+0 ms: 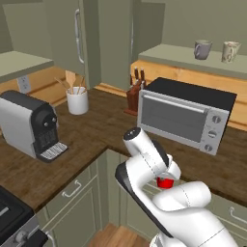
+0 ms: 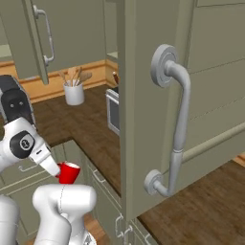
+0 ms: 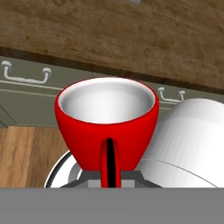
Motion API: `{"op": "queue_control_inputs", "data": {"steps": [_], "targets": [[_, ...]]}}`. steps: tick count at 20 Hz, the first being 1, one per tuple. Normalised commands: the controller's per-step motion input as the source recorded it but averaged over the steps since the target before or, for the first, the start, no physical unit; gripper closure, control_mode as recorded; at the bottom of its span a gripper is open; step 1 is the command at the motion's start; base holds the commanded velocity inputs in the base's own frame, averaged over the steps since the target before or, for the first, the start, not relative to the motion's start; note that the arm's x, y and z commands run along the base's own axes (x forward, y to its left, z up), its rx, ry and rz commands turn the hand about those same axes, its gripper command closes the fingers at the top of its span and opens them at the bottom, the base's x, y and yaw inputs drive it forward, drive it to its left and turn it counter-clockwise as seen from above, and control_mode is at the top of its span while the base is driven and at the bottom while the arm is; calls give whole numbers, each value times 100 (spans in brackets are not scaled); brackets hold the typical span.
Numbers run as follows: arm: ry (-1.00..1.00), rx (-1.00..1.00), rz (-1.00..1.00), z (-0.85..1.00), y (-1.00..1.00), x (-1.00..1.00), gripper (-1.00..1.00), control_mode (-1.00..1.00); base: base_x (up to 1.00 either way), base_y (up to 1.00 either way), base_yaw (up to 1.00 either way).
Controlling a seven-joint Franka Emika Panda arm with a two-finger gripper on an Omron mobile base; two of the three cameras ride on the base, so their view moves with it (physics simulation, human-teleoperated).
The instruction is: Gather all objects into one cabinet and sort the glasses and bowls to opposite sides.
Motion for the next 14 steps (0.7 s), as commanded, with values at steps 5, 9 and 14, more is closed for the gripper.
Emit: {"op": "queue_control_inputs", "data": {"steps": [5, 9, 14], "targets": [[0, 0, 0, 0, 0, 0, 100, 100, 27, 0, -1], [0, 0, 0, 0, 0, 0, 100, 100, 98, -2, -4], [0, 0, 0, 0, 0, 0, 100, 100, 13, 0, -1]]}}
